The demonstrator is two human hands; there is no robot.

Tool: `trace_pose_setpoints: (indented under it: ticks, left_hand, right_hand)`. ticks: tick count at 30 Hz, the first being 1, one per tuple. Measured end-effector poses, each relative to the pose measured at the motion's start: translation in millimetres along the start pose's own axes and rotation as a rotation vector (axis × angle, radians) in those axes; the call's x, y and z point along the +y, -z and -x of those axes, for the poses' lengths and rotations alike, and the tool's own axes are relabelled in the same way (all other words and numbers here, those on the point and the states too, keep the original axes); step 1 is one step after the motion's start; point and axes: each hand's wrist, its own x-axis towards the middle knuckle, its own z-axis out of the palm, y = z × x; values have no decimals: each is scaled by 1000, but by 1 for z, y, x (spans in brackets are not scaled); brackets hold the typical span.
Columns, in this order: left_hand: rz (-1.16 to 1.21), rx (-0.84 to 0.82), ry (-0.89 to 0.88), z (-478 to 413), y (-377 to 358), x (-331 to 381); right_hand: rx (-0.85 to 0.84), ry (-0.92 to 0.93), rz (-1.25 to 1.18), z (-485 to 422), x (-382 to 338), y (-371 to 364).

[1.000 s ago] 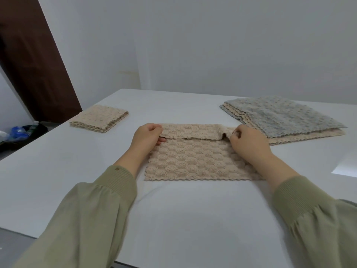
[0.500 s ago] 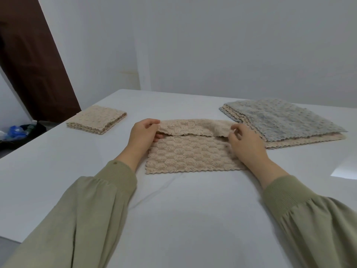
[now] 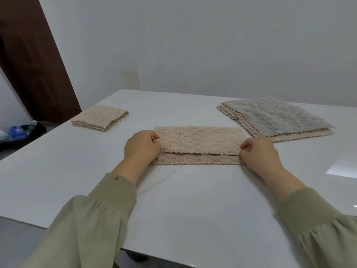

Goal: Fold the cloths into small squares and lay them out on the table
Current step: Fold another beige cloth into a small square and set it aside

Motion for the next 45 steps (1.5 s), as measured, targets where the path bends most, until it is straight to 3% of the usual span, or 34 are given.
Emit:
trace_pose_setpoints:
  ticks: [4,8,11,14,17,19,21,26,32,40,45]
  left_hand:
    - [-28,78,-241,-1,-3,2]
    - [-28,-95,-551,2,-15,9]
    - [-73,-190,-625,1,-24,13]
    - [-62,-138,-669,-2,-27,13]
    - [-14,6,-699,-2,-25,13]
    - [48,87,-711,-1,-20,14]
    - [103,95,-696,2,-15,15]
    - [48,-124,-694,5,-13,11]
    - [104,-107,-666,7,-6,12]
    - [51,-327,-615,10,-6,10]
    - [41,-345,-603,11,-4,11]
  right_hand:
    - [80,116,-8,11,-4,3]
    - [68,342,32,13,-12,-3]
    - [-63,365,74,10,-13,-8]
    - [-52,355,48,6,-11,-9]
    - [49,390,12,3,-12,-12]
    - [201,406,-68,4,-15,-9]
    - [285,449,-100,6,-18,-5]
    - [-2,554,29,12,-13,-7]
    - [93,654,48,11,-14,3]
    - [-52,662,100,13,-7,0]
    - [-77,668,87,12,-8,-1]
